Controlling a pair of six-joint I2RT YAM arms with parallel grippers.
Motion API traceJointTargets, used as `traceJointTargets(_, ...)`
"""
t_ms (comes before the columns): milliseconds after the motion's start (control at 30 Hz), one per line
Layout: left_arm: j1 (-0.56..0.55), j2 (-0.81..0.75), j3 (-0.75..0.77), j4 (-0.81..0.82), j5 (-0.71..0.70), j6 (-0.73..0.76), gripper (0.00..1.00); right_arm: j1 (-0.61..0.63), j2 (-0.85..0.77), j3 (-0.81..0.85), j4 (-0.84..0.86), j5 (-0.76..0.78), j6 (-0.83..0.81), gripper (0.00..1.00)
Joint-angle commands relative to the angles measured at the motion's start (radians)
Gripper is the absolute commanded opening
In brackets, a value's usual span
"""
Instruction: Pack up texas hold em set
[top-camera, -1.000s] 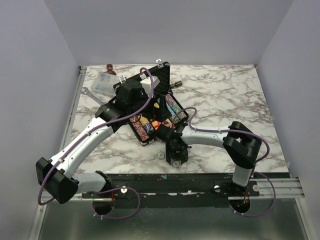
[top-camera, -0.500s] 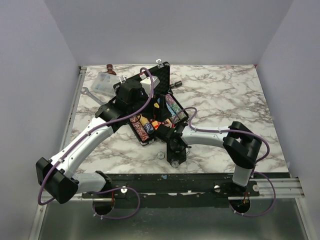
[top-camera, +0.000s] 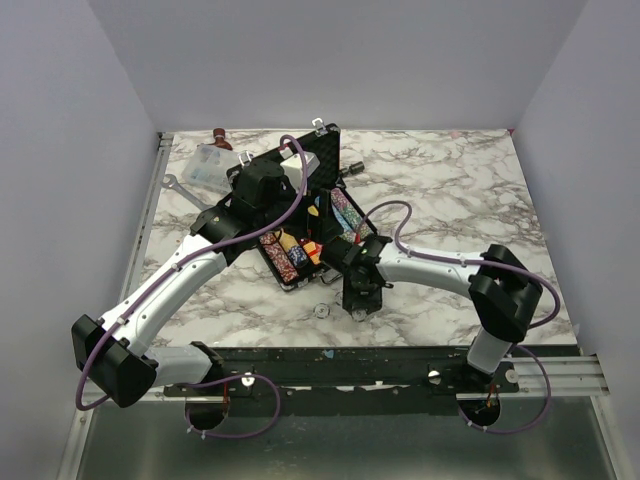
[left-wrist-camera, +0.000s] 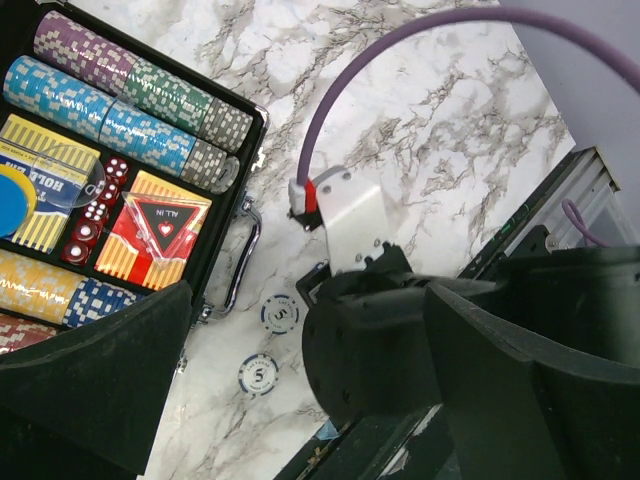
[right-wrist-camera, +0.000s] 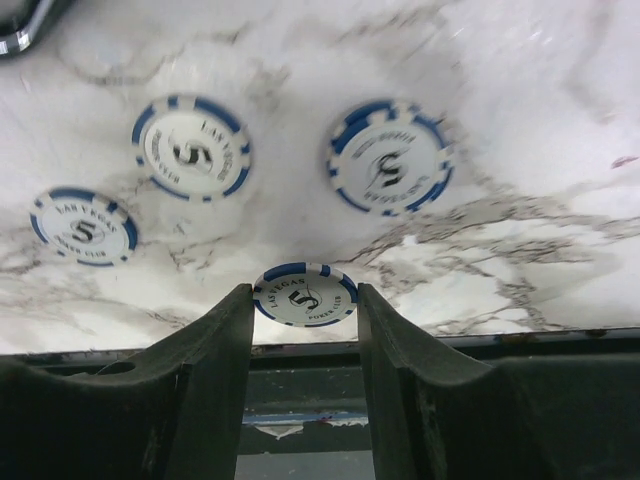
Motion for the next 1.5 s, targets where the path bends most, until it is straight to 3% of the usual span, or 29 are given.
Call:
traceJointTargets(0,-0.003,-0.013,0.001,0.010,0.002,0.007,0.97,-0.071,-0.056,0.000,-0.041,0.075,-0.028,0.45)
traceJointTargets(267,-0.002,-0.011,0.000,0.010,-0.002,0.008,0.97,-0.161,-0.054,-0.001,-0.006,0.079,-0.094,0.45)
traceJointTargets(833,-0.003,-0.012,0.000,0.004,-0.018,0.011,0.97,-0.182,0.003,0.016,0.046,0.035,-0.144,0.55)
traceJointTargets(1100,0.029,-0.022,0.030,-0.056,-0.229,-0.034,0.97,-0.174,-0.038,0.022,0.052,0.006,-0.143,0.59)
traceJointTargets(1467,0.089,-0.061,0.024,-0.066,-0.331,-0.072,0.97,-0.089,0.077,0.151,0.077,-0.030,-0.174,0.63)
